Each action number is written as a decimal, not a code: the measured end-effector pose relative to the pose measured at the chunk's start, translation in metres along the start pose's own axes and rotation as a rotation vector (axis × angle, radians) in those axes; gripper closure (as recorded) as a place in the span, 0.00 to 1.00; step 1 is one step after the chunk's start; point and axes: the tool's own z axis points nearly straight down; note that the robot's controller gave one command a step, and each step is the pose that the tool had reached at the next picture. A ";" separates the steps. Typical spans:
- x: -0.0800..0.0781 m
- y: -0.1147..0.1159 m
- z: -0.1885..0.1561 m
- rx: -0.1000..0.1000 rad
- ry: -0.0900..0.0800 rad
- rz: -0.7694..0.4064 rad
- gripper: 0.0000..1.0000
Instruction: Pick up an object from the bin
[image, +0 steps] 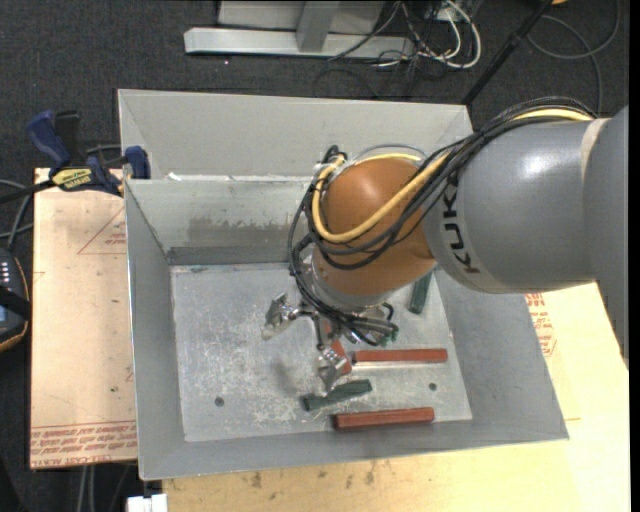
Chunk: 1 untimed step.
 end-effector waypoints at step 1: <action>0.022 -0.023 0.025 0.002 -0.011 -0.020 0.00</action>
Offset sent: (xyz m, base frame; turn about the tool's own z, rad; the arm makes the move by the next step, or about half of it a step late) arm -0.0449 -0.0244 -0.0642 -0.2631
